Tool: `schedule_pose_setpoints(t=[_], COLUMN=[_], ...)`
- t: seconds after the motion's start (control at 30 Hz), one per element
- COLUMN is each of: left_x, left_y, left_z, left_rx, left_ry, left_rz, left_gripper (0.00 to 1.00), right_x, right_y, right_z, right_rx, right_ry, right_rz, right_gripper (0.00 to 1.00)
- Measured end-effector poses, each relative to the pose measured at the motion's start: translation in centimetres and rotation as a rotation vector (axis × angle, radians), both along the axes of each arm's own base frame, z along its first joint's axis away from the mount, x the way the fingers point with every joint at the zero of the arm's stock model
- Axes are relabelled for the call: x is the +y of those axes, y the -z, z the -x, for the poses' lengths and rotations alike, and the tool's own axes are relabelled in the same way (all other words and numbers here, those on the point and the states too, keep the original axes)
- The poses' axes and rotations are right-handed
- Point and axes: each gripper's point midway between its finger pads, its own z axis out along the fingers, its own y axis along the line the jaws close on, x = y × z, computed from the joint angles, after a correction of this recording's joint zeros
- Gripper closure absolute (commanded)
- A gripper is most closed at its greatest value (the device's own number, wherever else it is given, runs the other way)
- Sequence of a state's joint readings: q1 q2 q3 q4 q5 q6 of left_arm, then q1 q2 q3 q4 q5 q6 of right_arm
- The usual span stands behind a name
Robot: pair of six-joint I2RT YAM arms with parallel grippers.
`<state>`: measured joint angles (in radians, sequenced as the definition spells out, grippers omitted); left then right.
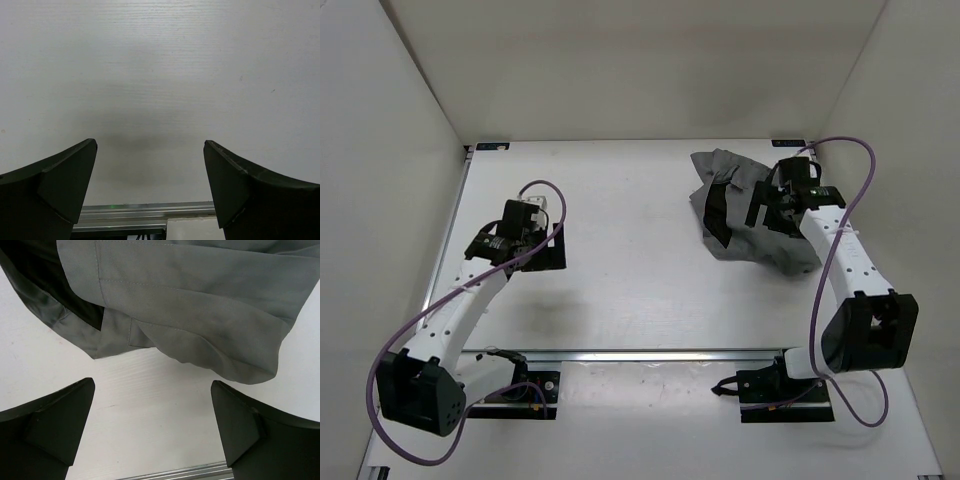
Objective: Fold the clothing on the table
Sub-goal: Move the skirt to the center of the board
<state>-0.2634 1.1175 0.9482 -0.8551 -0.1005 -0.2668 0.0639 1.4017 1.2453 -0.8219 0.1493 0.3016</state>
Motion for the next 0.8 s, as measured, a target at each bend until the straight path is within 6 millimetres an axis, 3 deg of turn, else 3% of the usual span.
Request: schedule_pose_setpoints(t=[0.2, 0.47, 0.8], left_x=[-0.7, -2.5, -3.3], left_y=[-0.8, -0.9, -0.7], left_z=[-0.5, 0.0, 1.0], left_rx=[-0.049, -0.063, -0.04], left_ry=[0.007, 0.055, 0.077], left_rz=[0.036, 0.089, 0.13], left_gripper=[0.01, 0.01, 0.01], right_x=[0.4, 0.0, 0.9], right_y=[1.1, 2.7, 6.9], right_z=[-1.6, -7.8, -14.1], right_rx=[0.025, -0.025, -0.018], right_ry=[-0.048, -0.1, -0.174], right_rz=[0.027, 0.079, 0.12], right_gripper=[0.01, 0.01, 0.01])
